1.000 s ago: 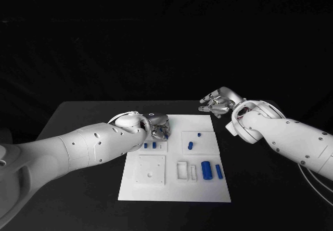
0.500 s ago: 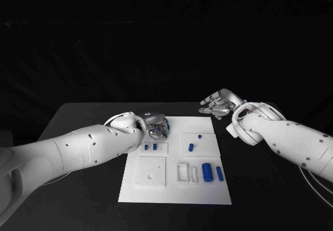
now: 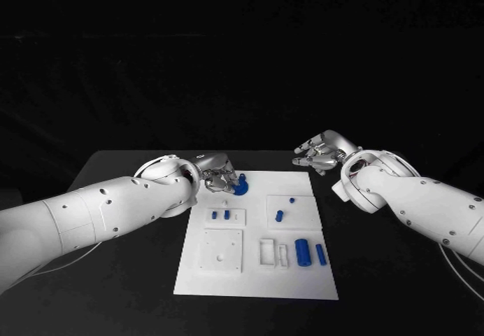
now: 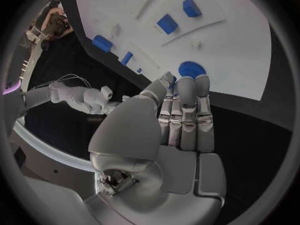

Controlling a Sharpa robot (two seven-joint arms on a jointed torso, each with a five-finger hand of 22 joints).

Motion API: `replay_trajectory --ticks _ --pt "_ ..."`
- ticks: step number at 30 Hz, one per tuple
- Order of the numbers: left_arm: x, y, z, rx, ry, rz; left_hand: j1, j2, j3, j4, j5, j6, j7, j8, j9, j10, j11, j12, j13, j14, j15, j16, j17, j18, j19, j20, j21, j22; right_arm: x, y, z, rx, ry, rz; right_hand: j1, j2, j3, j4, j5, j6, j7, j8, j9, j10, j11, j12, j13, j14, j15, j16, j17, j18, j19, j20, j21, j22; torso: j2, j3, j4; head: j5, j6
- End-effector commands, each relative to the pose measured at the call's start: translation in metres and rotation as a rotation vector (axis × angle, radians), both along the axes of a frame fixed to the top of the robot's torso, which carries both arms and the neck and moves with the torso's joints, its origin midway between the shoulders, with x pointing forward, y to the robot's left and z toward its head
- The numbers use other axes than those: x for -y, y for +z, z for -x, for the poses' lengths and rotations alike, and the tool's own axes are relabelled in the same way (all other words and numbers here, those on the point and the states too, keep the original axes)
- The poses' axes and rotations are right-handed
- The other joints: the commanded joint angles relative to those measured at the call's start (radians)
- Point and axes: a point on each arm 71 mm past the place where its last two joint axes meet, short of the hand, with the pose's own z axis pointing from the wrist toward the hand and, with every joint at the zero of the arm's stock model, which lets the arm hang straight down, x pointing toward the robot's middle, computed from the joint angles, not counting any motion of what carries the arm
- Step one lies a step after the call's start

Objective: Assemble the parts on the task board

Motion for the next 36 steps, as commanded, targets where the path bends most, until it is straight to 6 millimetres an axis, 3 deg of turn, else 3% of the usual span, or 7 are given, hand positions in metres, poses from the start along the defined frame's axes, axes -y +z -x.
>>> replay_trajectory --ticks 1,11,17,36 --pt "-0.006 0.000 0.002 -0.046 0.014 0.006 -0.005 0.000 -0.002 -0.005 -0.002 0.006 0.000 0.007 0.001 0.004 0.001 0.000 0.001 0.003 0.001 0.003 0.001 0.009 -0.001 -0.003 0.005 0.022 0.001 0.001 0.000 0.006 0.005 0.000 -0.007 -0.007 0.006 -0.002 0.003 0.003 0.006 -0.005 -0.001 0.006 0.003 -0.002 -0.002 -0.005 0.002 0.001 -0.001 0.016 0.042 -0.001 -0.003 0.052 -0.003 -0.0018 0.0035 -0.003 -0.004" --pt "-0.022 -0.005 0.005 -0.047 0.026 -0.028 0.000 -0.001 -0.005 -0.006 -0.004 0.006 0.000 0.006 0.001 0.004 0.001 0.000 0.001 0.001 0.001 0.003 0.002 0.008 -0.004 -0.003 0.006 0.022 0.002 0.001 0.001 0.005 0.003 0.001 -0.007 -0.007 0.006 -0.002 0.003 0.003 0.006 -0.005 -0.001 0.006 0.003 -0.002 -0.002 -0.005 0.002 0.001 -0.001 0.016 0.042 -0.001 -0.003 0.052 -0.002 -0.0017 0.0028 0.004 -0.004" --pt "-0.022 -0.015 0.005 -0.055 0.021 -0.053 0.000 -0.001 -0.005 -0.006 -0.004 0.006 0.000 0.006 0.001 0.004 0.001 0.000 0.001 0.001 0.001 0.003 0.002 0.008 -0.004 -0.003 0.006 0.022 0.001 0.001 0.000 0.005 0.004 0.000 -0.007 -0.007 0.006 -0.002 0.003 0.003 0.006 -0.005 -0.001 0.006 0.003 -0.002 -0.002 -0.005 0.002 0.001 -0.001 0.016 0.042 -0.001 -0.003 0.052 0.001 -0.0006 -0.0007 0.006 -0.002" --pt "-0.018 -0.032 0.004 -0.071 0.014 -0.082 0.004 0.001 -0.006 -0.004 -0.003 0.004 0.001 0.007 0.001 0.002 0.002 0.000 0.001 0.000 0.001 0.003 0.003 0.009 -0.006 -0.003 0.010 0.022 0.000 0.001 0.000 0.006 0.006 -0.001 -0.007 -0.007 0.006 -0.002 0.003 0.003 0.006 -0.005 -0.001 0.006 0.003 -0.002 -0.002 -0.005 0.002 0.001 -0.001 0.016 0.042 -0.001 -0.003 0.052 0.000 -0.0001 -0.0001 0.002 -0.006"
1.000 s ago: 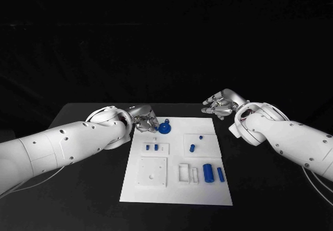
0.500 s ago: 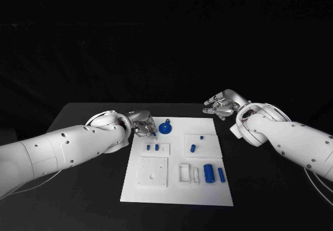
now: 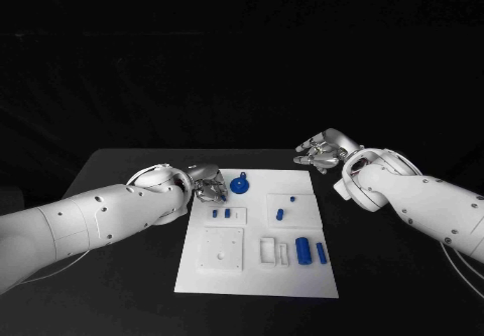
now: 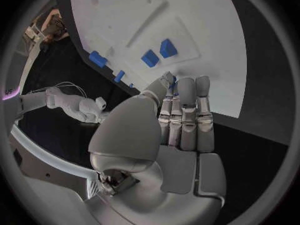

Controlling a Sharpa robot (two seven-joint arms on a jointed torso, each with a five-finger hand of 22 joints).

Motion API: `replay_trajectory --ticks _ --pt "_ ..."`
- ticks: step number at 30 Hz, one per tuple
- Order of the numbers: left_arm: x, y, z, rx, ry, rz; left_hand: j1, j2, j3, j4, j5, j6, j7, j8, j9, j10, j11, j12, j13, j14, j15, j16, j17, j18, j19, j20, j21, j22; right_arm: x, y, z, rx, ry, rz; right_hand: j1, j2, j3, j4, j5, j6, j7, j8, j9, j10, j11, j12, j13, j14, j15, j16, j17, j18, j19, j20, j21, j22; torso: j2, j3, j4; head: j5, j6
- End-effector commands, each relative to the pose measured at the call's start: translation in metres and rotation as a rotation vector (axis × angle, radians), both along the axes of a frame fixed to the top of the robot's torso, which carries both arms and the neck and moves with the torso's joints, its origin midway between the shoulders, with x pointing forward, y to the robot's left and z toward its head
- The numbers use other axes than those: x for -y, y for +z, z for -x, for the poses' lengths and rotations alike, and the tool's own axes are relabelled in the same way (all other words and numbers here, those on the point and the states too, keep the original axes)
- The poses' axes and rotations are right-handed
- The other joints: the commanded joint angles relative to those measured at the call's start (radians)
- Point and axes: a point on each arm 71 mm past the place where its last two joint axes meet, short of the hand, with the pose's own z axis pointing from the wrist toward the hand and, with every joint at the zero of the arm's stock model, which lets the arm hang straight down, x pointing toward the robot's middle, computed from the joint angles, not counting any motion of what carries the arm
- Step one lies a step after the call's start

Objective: Assemble the parts on the task board

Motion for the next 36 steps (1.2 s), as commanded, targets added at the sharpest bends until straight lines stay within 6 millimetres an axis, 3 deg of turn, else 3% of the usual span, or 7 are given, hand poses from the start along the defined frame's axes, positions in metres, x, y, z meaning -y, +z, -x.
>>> replay_trajectory --ticks 1,36 --pt "0.004 -0.001 0.001 -0.004 -0.019 -0.007 0.004 0.001 -0.003 -0.001 -0.003 0.005 0.001 0.003 0.001 0.002 0.002 0.000 0.001 0.000 0.001 0.003 0.002 0.009 -0.006 -0.003 0.006 0.022 -0.001 0.001 0.000 0.006 0.008 -0.001 -0.007 -0.007 0.006 -0.002 0.003 0.003 0.006 -0.005 -0.001 0.006 0.002 -0.002 -0.002 -0.005 0.002 0.001 -0.001 0.016 0.042 -0.001 -0.004 0.052 0.000 -0.0007 -0.0005 0.000 0.000" --pt "0.011 -0.014 0.001 -0.029 -0.036 -0.072 0.008 -0.001 0.000 -0.008 -0.004 0.002 0.003 0.002 0.001 0.000 0.004 0.000 0.001 -0.004 0.001 0.005 0.003 0.011 -0.011 -0.003 0.014 0.022 -0.002 0.000 0.000 0.004 0.011 -0.001 -0.007 -0.007 0.010 -0.003 0.004 0.003 0.006 -0.005 -0.001 0.007 0.002 -0.002 -0.003 -0.004 0.002 0.001 -0.002 0.016 0.042 -0.001 -0.007 0.052 0.000 -0.0001 -0.0002 -0.006 -0.005"
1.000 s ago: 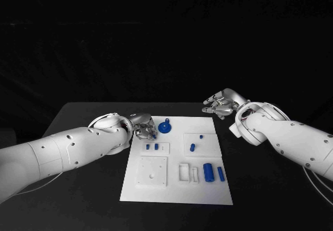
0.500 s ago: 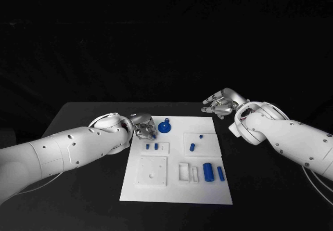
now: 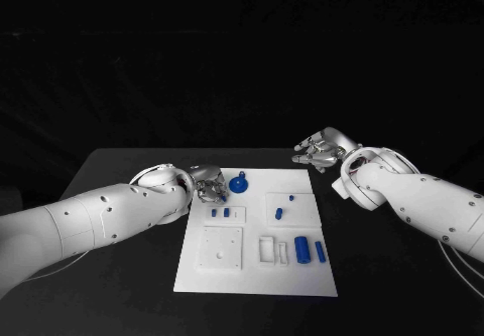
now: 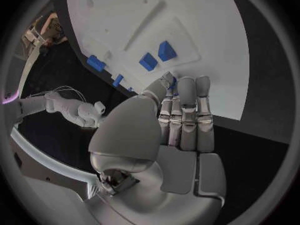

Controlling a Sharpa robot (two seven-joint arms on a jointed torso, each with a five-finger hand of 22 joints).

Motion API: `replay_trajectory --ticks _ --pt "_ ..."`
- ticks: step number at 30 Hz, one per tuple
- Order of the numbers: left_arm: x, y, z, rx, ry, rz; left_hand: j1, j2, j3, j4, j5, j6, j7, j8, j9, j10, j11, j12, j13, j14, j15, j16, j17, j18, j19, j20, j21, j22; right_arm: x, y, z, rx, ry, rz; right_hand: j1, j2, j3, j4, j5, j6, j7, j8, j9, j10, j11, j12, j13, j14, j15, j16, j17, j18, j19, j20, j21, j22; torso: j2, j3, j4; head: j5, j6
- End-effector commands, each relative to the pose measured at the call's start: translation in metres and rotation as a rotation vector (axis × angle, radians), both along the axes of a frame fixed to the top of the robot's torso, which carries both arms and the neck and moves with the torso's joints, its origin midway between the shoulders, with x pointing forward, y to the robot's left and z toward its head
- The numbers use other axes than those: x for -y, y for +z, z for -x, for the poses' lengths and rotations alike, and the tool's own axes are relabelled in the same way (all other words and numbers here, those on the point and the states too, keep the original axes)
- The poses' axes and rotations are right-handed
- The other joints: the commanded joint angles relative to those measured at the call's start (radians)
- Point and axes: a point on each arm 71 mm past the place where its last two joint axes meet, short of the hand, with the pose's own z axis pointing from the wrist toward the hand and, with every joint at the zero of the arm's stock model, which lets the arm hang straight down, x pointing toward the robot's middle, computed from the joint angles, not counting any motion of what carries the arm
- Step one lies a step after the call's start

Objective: Assemble the parts on the task board

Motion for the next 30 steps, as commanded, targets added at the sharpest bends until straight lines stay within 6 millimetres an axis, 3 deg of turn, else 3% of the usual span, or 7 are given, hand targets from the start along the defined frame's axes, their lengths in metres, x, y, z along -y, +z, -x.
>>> replay_trajectory --ticks 1,16,20,30 --pt "0.0042 -0.0089 0.0039 -0.029 -0.024 -0.036 0.008 0.000 0.001 -0.009 -0.004 0.004 0.001 0.007 0.001 0.001 0.004 0.000 0.000 -0.004 0.001 0.006 0.002 0.018 -0.007 0.001 0.007 0.022 -0.0014 0.0004 0.0002 0.004 0.010 0.000 -0.003 -0.003 0.006 0.001 0.004 0.002 0.008 -0.005 -0.001 0.007 0.002 -0.002 -0.001 -0.004 0.002 0.001 -0.001 0.016 0.042 -0.001 -0.007 0.052 0.001 0.0000 -0.0002 -0.001 0.000" --pt "0.0044 -0.0118 0.0043 -0.029 -0.027 -0.043 0.007 -0.006 0.001 -0.015 -0.006 -0.010 0.004 0.005 0.000 -0.009 0.007 0.000 0.000 -0.008 0.003 0.008 0.002 0.018 -0.011 0.002 0.012 0.022 -0.0015 0.0002 0.0002 0.002 0.011 -0.001 -0.005 -0.003 0.006 0.001 0.005 0.002 0.008 -0.005 -0.001 0.006 0.002 -0.002 -0.002 -0.005 0.002 0.000 -0.001 0.016 0.042 -0.001 -0.009 0.052 -0.001 -0.0009 0.0006 -0.002 -0.003" --pt "0.0032 -0.0109 0.0042 -0.020 -0.021 -0.032 0.006 -0.018 0.005 -0.022 -0.006 -0.057 0.011 0.004 -0.002 -0.013 0.011 0.000 0.000 -0.010 0.006 0.010 0.003 0.019 -0.012 0.005 0.014 0.022 -0.0012 0.0003 0.0002 0.002 0.010 -0.001 -0.004 -0.004 0.005 0.001 0.004 0.001 0.008 -0.005 -0.001 0.005 0.003 -0.004 -0.003 -0.005 0.002 0.000 -0.001 0.016 0.042 -0.001 -0.010 0.052 -0.001 -0.0012 0.0008 -0.002 -0.001" --pt "0.0012 -0.0091 0.0034 0.000 -0.008 -0.014 -0.003 -0.047 0.022 -0.030 -0.014 -0.145 -0.004 0.004 -0.003 -0.031 0.015 0.000 0.000 -0.018 0.009 0.008 0.000 0.020 -0.014 0.008 0.013 0.020 -0.0012 0.0001 0.0001 0.001 0.013 0.000 -0.003 -0.003 0.010 0.004 0.005 -0.009 0.014 -0.004 -0.001 0.014 0.016 -0.127 -0.103 -0.006 0.011 -0.002 -0.003 0.023 0.041 0.006 -0.025 0.049 -0.001 -0.0015 0.0005 -0.001 0.000"
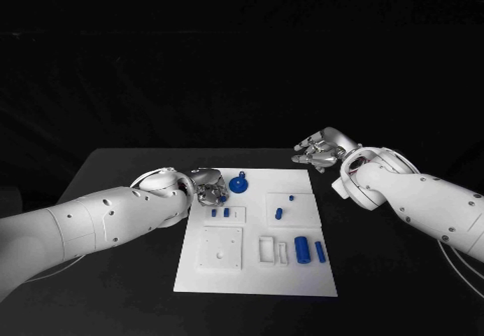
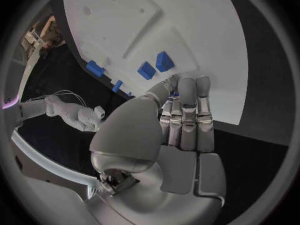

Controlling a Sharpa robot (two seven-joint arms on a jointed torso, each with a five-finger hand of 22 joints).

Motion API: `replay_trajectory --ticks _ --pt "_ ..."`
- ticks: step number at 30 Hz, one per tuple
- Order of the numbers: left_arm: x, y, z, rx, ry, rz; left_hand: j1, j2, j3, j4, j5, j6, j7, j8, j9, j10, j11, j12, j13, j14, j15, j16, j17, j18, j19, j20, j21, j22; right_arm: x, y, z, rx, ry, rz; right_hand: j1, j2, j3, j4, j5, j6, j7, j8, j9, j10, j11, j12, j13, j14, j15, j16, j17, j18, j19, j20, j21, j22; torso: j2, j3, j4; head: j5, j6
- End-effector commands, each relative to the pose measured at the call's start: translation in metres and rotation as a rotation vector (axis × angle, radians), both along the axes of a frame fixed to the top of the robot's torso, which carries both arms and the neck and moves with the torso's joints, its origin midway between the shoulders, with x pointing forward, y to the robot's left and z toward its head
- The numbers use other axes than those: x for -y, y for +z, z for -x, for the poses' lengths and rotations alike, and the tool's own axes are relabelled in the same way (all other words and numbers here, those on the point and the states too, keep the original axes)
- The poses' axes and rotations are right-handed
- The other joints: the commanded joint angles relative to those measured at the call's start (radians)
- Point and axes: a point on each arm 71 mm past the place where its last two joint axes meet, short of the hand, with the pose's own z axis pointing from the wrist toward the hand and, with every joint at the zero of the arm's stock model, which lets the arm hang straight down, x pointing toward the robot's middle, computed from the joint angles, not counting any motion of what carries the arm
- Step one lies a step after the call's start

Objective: Assemble the parts on the task board

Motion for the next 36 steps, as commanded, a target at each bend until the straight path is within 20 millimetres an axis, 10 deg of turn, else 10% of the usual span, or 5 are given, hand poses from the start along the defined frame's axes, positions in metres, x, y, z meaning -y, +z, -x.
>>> replay_trajectory --ticks 1,13,24,36 --pt "0.001 0.000 0.001 0.005 -0.001 0.010 -0.001 -0.011 0.005 -0.003 -0.004 -0.021 -0.003 -0.004 -0.002 -0.010 0.003 0.000 -0.001 -0.009 0.000 0.004 -0.002 0.020 -0.007 0.000 0.001 0.020 -0.001 0.000 0.000 0.002 0.014 0.002 -0.005 -0.002 0.007 0.002 0.005 -0.002 0.007 -0.004 -0.001 0.012 0.007 -0.053 -0.050 -0.001 0.008 -0.001 -0.002 0.023 0.042 0.008 -0.007 0.048 0.000 -0.0001 -0.0002 0.000 0.000" --pt "-0.006 0.001 -0.002 0.025 0.023 0.017 -0.004 -0.036 0.021 -0.001 -0.006 -0.041 -0.003 -0.003 -0.001 -0.057 0.019 0.000 -0.002 -0.024 0.011 0.002 -0.007 0.029 -0.010 0.012 -0.011 0.021 -0.002 -0.002 0.001 -0.025 0.040 0.014 0.000 -0.003 0.029 -0.005 -0.004 0.007 0.013 -0.004 -0.001 0.034 0.028 -0.220 -0.199 0.003 0.020 0.002 -0.002 0.037 0.046 0.019 -0.019 0.046 0.000 0.0001 0.0002 -0.001 0.002" --pt "-0.027 0.010 -0.006 0.057 0.077 0.060 0.020 -0.054 0.048 -0.017 -0.005 -0.024 0.012 -0.003 -0.001 -0.109 0.039 0.000 -0.002 -0.054 0.022 -0.036 -0.030 0.038 -0.037 0.021 -0.010 0.024 -0.003 -0.007 0.003 -0.063 0.125 0.118 0.002 0.002 0.142 -0.086 -0.021 0.081 0.003 -0.005 0.000 0.010 0.043 -0.299 -0.203 0.019 0.028 0.014 -0.009 0.052 0.050 0.027 0.025 0.051 -0.001 0.0006 -0.0020 -0.016 0.012" --pt "-0.074 0.053 -0.020 0.030 0.301 0.546 0.001 -0.043 0.090 -0.018 -0.009 0.005 0.048 -0.002 -0.001 -0.095 0.055 -0.001 -0.002 -0.200 0.069 -0.449 -0.178 -0.004 -0.244 0.071 -0.168 -0.049 -0.006 -0.024 0.015 -0.052 0.187 0.393 -0.011 -0.005 0.170 -0.125 -0.061 0.096 0.000 -0.005 0.000 -0.036 0.056 -0.302 -0.205 0.014 0.037 0.022 -0.016 0.061 0.045 0.038 0.027 0.049 -0.003 0.0006 0.0004 -0.043 0.019"
